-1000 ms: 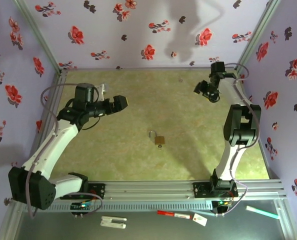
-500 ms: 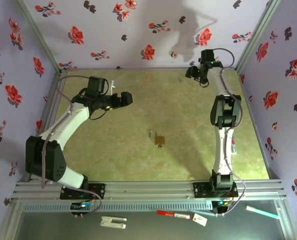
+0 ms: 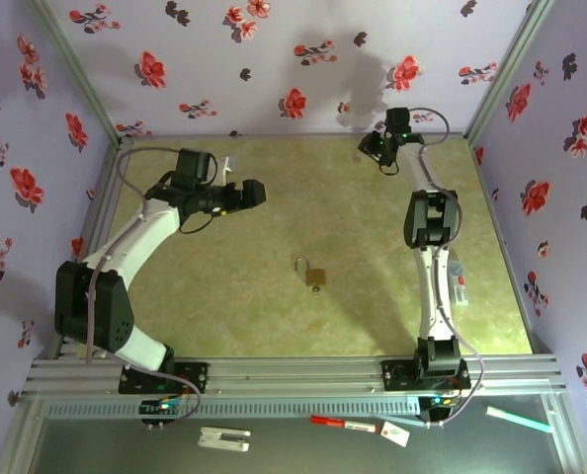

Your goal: Unlock with the key

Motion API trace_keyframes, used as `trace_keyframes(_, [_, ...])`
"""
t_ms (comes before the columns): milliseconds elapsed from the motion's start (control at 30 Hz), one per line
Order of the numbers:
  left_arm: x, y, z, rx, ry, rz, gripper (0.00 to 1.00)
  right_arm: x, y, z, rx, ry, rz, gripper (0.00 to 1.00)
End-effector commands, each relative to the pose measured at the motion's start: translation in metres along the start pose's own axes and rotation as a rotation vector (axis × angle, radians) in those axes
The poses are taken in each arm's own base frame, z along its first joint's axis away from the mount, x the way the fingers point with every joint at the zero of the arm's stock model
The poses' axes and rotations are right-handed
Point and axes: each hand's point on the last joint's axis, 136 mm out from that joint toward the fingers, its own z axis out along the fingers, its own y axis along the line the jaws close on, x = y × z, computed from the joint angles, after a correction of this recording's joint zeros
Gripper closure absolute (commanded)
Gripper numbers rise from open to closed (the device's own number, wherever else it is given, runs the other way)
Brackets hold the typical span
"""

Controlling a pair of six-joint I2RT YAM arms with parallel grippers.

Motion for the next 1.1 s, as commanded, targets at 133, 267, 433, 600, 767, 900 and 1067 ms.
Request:
trace_keyframes(133, [-0.009, -0.009, -0.008, 0.055, -0.019, -0.001, 0.01, -0.010, 0.022, 0.023, -0.075, -0.083, 0.099, 0.68])
trace_keyframes(267, [-0.010, -0.003, -0.014, 0.052, -0.024, -0.015, 0.01, 0.002, 0.021, 0.036, -0.072, -0.059, 0.122, 0.71])
trace_keyframes(433, [-0.012, 0.004, -0.018, 0.046, -0.031, -0.027, 0.01, 0.021, 0.020, 0.035, -0.004, -0.016, 0.071, 0.73])
trace_keyframes(600, [-0.012, 0.011, -0.020, 0.046, -0.027, -0.047, 0.01, 0.045, 0.013, 0.030, 0.116, 0.039, -0.014, 0.76])
trace_keyframes(767, [-0.011, 0.012, -0.023, 0.046, -0.025, -0.049, 0.01, 0.070, -0.002, 0.024, 0.244, 0.103, -0.099, 0.77])
trace_keyframes(900, [-0.008, 0.017, -0.023, 0.037, -0.017, -0.057, 0.01, 0.086, -0.010, 0.020, 0.327, 0.145, -0.169, 0.77])
trace_keyframes(1067, [-0.005, 0.019, -0.024, 0.034, -0.004, -0.067, 0.02, 0.108, -0.024, 0.016, 0.409, 0.218, -0.225, 0.81])
